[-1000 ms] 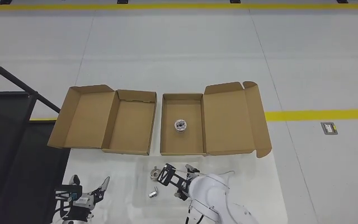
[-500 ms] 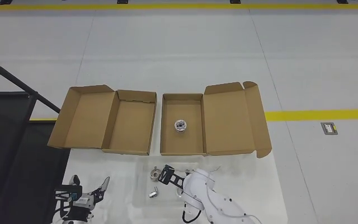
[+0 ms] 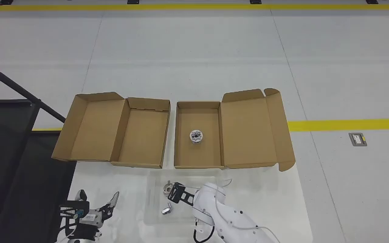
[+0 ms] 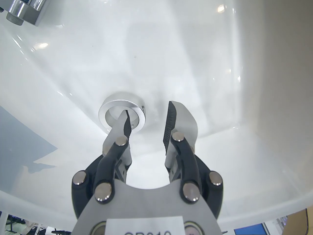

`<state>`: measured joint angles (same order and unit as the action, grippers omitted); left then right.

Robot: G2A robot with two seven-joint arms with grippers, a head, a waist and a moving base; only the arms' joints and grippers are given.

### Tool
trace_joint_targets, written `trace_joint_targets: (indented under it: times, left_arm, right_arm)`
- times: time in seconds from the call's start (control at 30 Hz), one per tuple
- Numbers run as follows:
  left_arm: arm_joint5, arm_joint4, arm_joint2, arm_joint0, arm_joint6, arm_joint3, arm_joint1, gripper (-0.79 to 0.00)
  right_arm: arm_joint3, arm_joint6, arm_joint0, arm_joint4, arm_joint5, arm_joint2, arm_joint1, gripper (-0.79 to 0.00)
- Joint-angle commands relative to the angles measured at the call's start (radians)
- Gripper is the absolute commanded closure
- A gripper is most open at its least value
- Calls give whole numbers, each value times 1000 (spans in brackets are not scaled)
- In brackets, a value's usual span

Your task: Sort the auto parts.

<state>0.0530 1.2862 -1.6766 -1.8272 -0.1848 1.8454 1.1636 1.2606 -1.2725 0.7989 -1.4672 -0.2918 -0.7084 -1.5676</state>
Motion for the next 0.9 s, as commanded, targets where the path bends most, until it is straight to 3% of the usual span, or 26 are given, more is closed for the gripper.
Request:
trace_joint_targets:
  times: [0.0,0.27,0.33,0.4,0.57,0.7,0.87]
  left_arm:
    - [0,0,0,0,0,0,0,-785]
    - [0,0,0,0,0,0,0,-785]
    - [0,0,0,0,0,0,0,-785]
    - [0,0,0,0,0,0,0,-785]
    - [0,0,0,0,0,0,0,-785]
    - [0,0,0,0,0,0,0,-785]
    - [0,0,0,0,0,0,0,-785]
  right_arm:
    - [-12,1,-4,8,-2,2,-4,-243]
    - [-41,-15,-20,27,-14,8,-16,-191]
    - [-47,-16,-23,31,-19,7,-18,-52]
    - [-52,-13,-25,35,-21,3,-19,0]
    - [-31,22,-21,48,-27,-21,-17,0]
    - [113,89,16,52,-64,-89,6,0]
    - [413,198,125,44,-48,-246,46,0]
